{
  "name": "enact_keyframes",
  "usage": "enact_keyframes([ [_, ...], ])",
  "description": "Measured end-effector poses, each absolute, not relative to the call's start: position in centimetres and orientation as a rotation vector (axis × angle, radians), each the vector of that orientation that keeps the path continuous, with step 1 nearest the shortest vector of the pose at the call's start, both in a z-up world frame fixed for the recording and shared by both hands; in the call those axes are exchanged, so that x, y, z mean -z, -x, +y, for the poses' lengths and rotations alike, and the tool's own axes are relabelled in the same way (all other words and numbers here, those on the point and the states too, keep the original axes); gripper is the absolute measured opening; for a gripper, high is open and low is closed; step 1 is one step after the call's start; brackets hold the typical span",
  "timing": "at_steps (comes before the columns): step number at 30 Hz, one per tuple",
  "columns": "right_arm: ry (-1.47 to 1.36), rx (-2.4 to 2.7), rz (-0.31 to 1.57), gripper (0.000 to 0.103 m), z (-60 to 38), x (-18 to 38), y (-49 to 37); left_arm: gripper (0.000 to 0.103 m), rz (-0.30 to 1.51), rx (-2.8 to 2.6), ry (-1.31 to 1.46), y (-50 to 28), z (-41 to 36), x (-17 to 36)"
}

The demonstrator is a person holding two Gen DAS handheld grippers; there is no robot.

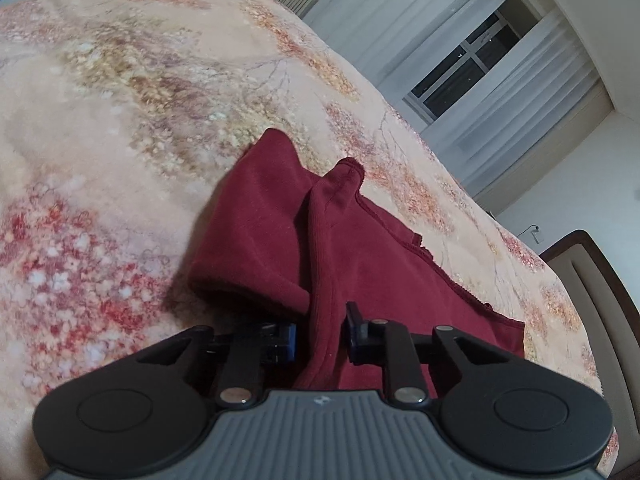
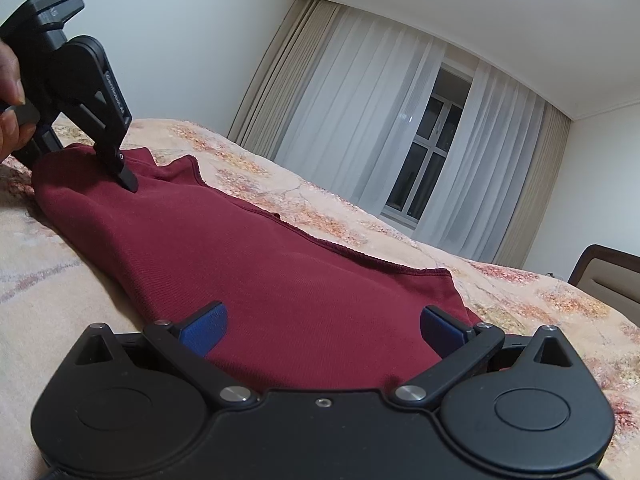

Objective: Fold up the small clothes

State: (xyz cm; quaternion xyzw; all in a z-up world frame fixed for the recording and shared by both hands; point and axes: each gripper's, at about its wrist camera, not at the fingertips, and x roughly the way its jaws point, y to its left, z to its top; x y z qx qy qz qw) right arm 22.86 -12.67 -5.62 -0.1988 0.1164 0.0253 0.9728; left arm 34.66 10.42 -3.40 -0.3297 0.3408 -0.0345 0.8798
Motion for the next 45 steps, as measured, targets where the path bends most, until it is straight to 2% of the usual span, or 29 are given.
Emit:
enact_keyframes([
  [12, 0.297, -0.079, 0.281, 0.102, -14.1, 4.6, -23.1, 0.019, 0.606, 0.135, 0.465, -35.2, 5.9, -2.5],
  [17, 0.191, -0.066, 0.292, 0.102, -17.2, 2.7, -22.0, 0.019, 0.566, 0.222, 0.320, -35.8, 0.2, -6.4],
  [22, 0.266, 0.019, 0.277, 0.102, -19.9, 2.8, -19.5, 0.019, 0.551, 0.356, 0.164, -35.7, -8.2, -9.0],
  [27, 0.233, 0.084, 0.318, 0.102, -23.3, 3.7, -16.9, 0.019, 0.603, 0.503, 0.040, -35.3, -17.2, -8.4],
  [34, 0.129, 0.123, 0.351, 0.103, -26.5, 4.8, -14.1, 0.020, 0.725, 0.552, -0.131, -34.7, -26.1, -3.2],
  [36, 0.119, 0.124, 0.351, 0.103, -26.8, 5.0, -13.7, 0.026, 0.740, 0.560, -0.151, -34.1, -26.8, -2.2],
  [38, 0.106, 0.123, 0.351, 0.103, -27.0, 5.1, -13.5, 0.048, 0.752, 0.588, -0.133, -33.9, -26.2, -1.8],
  [42, 0.070, 0.118, 0.354, 0.103, -27.5, 5.3, -13.5, 0.061, 0.765, 0.646, -0.077, -33.7, -25.6, -2.2],
  [44, 0.063, 0.119, 0.354, 0.103, -27.5, 5.3, -13.4, 0.079, 0.764, 0.674, -0.043, -33.6, -24.9, -2.7],
  [45, 0.061, 0.119, 0.354, 0.103, -27.5, 5.2, -13.4, 0.082, 0.760, 0.685, -0.023, -33.4, -24.5, -3.0],
])
